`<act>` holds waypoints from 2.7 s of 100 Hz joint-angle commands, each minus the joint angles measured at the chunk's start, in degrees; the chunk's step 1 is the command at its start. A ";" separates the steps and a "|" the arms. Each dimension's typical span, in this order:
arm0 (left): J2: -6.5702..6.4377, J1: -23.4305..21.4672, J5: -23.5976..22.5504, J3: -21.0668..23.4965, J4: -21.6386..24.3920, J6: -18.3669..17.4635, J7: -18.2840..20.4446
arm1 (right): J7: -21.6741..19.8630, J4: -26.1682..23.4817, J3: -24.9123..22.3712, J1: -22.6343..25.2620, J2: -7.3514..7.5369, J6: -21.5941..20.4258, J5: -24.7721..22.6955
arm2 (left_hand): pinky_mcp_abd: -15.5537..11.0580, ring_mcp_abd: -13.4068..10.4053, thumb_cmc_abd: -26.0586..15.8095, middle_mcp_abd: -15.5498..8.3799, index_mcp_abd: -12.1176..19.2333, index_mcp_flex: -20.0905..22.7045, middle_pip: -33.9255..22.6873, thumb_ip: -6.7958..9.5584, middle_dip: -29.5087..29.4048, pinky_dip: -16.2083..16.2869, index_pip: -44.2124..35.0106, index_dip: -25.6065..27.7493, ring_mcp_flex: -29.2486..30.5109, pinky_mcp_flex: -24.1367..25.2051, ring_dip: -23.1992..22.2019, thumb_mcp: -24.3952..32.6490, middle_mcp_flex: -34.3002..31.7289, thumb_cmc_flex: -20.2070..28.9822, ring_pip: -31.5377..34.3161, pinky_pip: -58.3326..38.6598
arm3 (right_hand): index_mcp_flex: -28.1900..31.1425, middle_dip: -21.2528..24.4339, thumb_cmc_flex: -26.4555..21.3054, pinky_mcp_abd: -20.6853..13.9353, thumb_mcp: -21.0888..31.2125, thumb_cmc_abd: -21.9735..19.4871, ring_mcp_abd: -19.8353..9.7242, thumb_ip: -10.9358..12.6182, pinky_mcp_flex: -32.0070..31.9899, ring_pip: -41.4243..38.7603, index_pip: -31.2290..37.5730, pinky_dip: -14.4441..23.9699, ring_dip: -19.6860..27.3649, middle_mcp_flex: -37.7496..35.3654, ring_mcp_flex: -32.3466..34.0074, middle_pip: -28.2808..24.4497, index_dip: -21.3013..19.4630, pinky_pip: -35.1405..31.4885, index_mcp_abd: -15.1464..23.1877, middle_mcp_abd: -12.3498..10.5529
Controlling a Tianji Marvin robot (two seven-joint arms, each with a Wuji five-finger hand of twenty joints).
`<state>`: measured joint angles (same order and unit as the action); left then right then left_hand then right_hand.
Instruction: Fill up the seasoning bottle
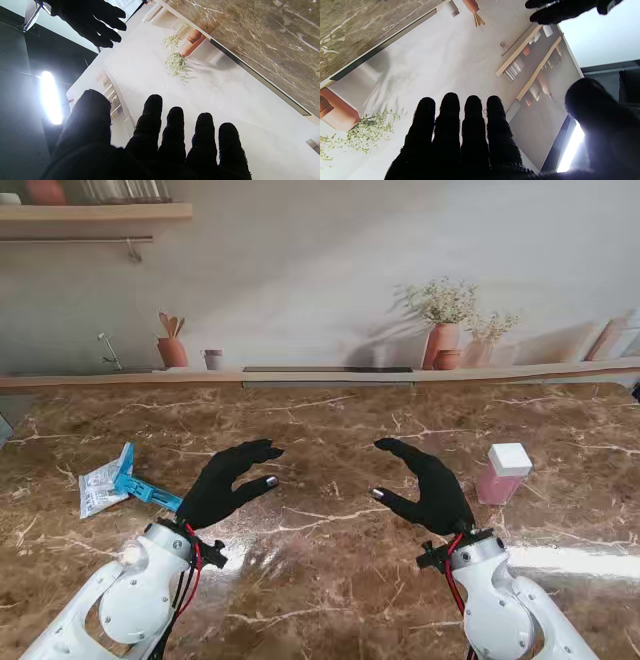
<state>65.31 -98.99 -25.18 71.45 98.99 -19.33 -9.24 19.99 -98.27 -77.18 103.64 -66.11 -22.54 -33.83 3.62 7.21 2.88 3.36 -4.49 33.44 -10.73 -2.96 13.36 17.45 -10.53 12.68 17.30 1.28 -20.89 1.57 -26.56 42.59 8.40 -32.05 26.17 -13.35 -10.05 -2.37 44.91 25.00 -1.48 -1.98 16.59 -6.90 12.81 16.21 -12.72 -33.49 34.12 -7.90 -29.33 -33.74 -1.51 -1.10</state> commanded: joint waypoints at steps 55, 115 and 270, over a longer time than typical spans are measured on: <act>-0.17 -0.08 -0.07 -1.26 -0.61 0.77 1.65 | 0.78 -2.93 -5.22 2.15 -0.25 -0.64 -3.71 | -1.89 -3.08 -2.62 -1.10 -0.43 -0.89 0.69 1.63 -0.79 0.45 1.04 -0.54 -1.54 0.67 0.82 -1.99 1.78 -0.76 -1.68 0.59 | -0.40 1.17 1.34 -2.33 0.49 -0.16 -1.93 1.42 -0.69 0.26 -0.74 -1.98 1.59 0.97 -2.32 0.24 0.92 0.04 0.28 -0.55; -0.14 4.08 0.89 -3.28 -4.73 0.31 2.58 | -1.16 0.66 -19.91 2.40 -0.83 4.06 0.02 | -1.50 -3.04 -2.57 -1.04 -0.40 -0.68 0.72 1.61 -0.81 1.28 0.74 -0.33 -1.41 0.80 0.78 -1.95 1.75 -0.34 -1.68 -0.16 | -15.58 1.52 -4.65 -4.17 -6.40 10.81 -2.50 -2.01 -9.43 3.61 -8.80 -3.64 3.03 15.81 -14.85 2.50 1.48 8.44 -7.14 1.42; 0.10 5.30 1.69 -4.12 -5.87 1.84 2.37 | -30.65 35.85 -21.10 -17.52 2.99 13.89 19.84 | -0.83 -3.25 -2.26 -1.35 0.22 0.09 0.60 1.53 -0.71 1.82 0.10 0.16 -0.60 0.83 0.63 -1.97 0.94 0.40 -1.56 -0.32 | -16.42 2.02 -25.56 2.52 18.92 27.31 0.54 -5.93 -11.63 1.94 -15.07 12.20 -0.25 24.69 -18.90 1.53 28.92 7.09 -1.09 3.85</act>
<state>65.34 -93.69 -23.36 67.66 93.43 -17.82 -6.89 -8.52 -63.12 -98.45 86.86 -63.26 -8.79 -14.59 3.63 7.12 2.88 3.36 -4.66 33.44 -10.73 -2.96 13.33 18.53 -10.53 12.66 17.31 1.30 -20.83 1.57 -26.56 42.59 8.39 -31.44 9.79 -10.24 -34.59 -1.21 62.56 51.81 -1.36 -6.64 5.30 -4.23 -2.72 26.49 -11.31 -10.52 15.76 -5.75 0.35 -26.50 -6.08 2.00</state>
